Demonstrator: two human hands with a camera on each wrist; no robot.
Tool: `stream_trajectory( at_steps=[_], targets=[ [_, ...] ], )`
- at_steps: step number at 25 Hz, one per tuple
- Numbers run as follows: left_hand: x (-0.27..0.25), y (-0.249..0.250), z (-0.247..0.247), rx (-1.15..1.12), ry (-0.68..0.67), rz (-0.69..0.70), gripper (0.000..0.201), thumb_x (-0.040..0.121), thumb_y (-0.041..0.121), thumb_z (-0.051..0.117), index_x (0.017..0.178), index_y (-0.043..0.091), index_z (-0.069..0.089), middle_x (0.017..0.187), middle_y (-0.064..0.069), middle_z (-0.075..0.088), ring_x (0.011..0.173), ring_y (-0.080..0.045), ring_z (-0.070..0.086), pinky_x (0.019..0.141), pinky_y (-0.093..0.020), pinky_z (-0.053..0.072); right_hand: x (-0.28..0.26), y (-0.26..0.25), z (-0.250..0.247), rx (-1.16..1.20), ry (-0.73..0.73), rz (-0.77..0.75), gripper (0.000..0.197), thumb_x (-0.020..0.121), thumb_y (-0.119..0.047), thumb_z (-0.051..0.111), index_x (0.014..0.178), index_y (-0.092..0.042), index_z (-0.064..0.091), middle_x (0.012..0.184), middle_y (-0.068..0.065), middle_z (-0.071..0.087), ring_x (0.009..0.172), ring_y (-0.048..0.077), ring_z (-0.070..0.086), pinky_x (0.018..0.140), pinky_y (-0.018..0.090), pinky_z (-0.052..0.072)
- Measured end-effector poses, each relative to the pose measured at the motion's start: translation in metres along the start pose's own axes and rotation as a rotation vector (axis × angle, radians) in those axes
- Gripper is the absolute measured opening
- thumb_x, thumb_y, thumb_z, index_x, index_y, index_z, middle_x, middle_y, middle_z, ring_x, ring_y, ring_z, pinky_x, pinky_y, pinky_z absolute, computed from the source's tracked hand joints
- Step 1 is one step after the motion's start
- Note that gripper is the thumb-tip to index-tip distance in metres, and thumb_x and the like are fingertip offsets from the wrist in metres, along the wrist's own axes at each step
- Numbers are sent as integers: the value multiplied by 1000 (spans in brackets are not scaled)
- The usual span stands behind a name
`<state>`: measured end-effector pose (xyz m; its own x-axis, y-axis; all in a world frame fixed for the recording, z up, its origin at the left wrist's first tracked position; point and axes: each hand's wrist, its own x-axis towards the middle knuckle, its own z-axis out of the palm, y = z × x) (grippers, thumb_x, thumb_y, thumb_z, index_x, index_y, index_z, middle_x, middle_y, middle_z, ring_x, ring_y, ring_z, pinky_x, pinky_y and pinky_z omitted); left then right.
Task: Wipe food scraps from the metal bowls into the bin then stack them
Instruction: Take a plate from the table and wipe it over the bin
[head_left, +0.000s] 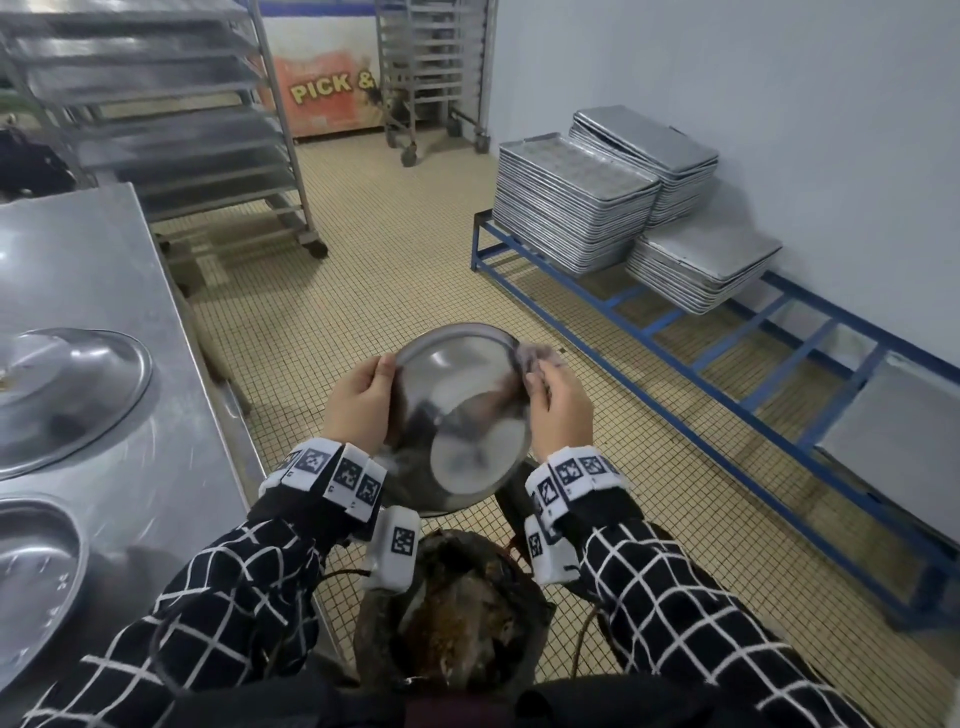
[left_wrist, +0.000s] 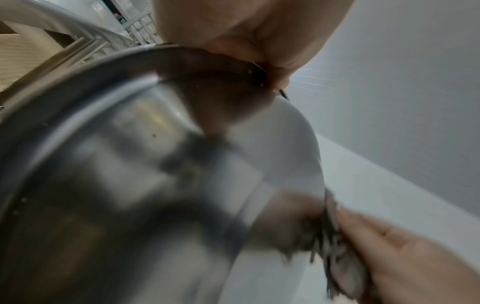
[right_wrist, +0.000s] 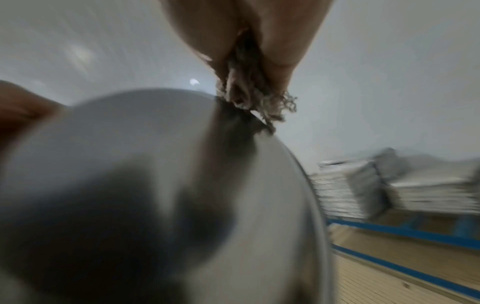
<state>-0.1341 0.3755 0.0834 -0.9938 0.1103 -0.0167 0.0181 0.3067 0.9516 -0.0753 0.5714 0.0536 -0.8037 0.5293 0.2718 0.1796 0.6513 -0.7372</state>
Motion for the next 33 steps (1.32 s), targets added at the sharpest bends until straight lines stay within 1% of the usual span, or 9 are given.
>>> stream_trajectory(
  at_steps=[3, 6, 10, 14, 18, 21, 24, 27, 33],
  targets=[
    [-1, 10, 6, 5, 18, 27, 28, 101, 34, 41, 88, 22, 62, 81, 2, 65, 84, -21, 61, 77, -31, 50, -20, -42, 13, -28, 31, -351, 37, 96, -25, 44, 125, -6, 58, 127, 14, 55, 116, 23, 52, 99, 24, 39],
    [-3, 18, 10, 14, 3, 94, 31, 100, 34, 43, 85, 18, 65, 82, -6, 68, 82, -25, 63, 77, -39, 52, -29, -62, 27, -240, 24, -496, 47, 98, -34, 35, 140, -16, 45, 141, 11, 44, 133, 26, 37, 114, 41, 23],
    [-4, 13, 4, -21, 19, 85, 36, 98, 42, 42, 84, 19, 65, 80, -9, 68, 79, -27, 63, 79, -45, 52, -7, -47, 14, 16, 152, -121, 45, 100, -39, 28, 137, -20, 45, 139, -1, 43, 125, 17, 43, 98, 31, 40],
    [-8, 5, 0, -111, 71, 35, 38, 100, 38, 42, 79, 14, 64, 72, -8, 60, 71, -21, 55, 75, -44, 48, -12, -3, 2, 354, 99, 446, 38, 102, -33, 30, 129, -16, 51, 119, 1, 55, 114, 21, 52, 86, 27, 37],
    [-4, -10, -1, -51, 63, 17, 37, 99, 42, 41, 89, 15, 65, 82, -2, 64, 81, -21, 59, 86, -44, 49, -17, 21, 0, 431, 52, 545, 35, 98, -44, 37, 111, -17, 55, 98, -3, 59, 98, 23, 58, 87, 37, 46],
    [-2, -12, -7, 7, -63, 23, 31, 96, 48, 43, 101, 25, 62, 93, 3, 67, 90, -18, 64, 86, -40, 52, -6, 15, -20, 335, 73, 372, 27, 99, -37, 40, 103, -14, 54, 83, -9, 56, 82, 15, 56, 64, 23, 42],
    [-5, 4, -10, 59, -217, 63, 29, 97, 44, 43, 110, 25, 61, 92, 5, 69, 87, -10, 66, 73, -21, 49, 8, -7, -44, 44, -118, 67, 20, 100, -30, 41, 97, -14, 51, 76, -12, 50, 67, 7, 49, 52, 11, 29],
    [-11, 14, -4, 76, -271, 106, 24, 97, 41, 44, 100, 26, 63, 90, 5, 67, 84, -10, 64, 74, -23, 48, 17, -37, -43, -118, -242, -231, 20, 99, -25, 44, 101, -8, 55, 86, -3, 55, 76, 11, 52, 61, 8, 34],
    [-9, 12, 3, 5, -78, 58, 17, 97, 40, 47, 88, 34, 61, 87, 9, 66, 89, -17, 63, 86, -36, 50, -11, -64, -11, -57, 3, -413, 34, 92, -18, 52, 127, -15, 50, 122, 4, 58, 108, 16, 52, 88, 27, 45]
  ],
)
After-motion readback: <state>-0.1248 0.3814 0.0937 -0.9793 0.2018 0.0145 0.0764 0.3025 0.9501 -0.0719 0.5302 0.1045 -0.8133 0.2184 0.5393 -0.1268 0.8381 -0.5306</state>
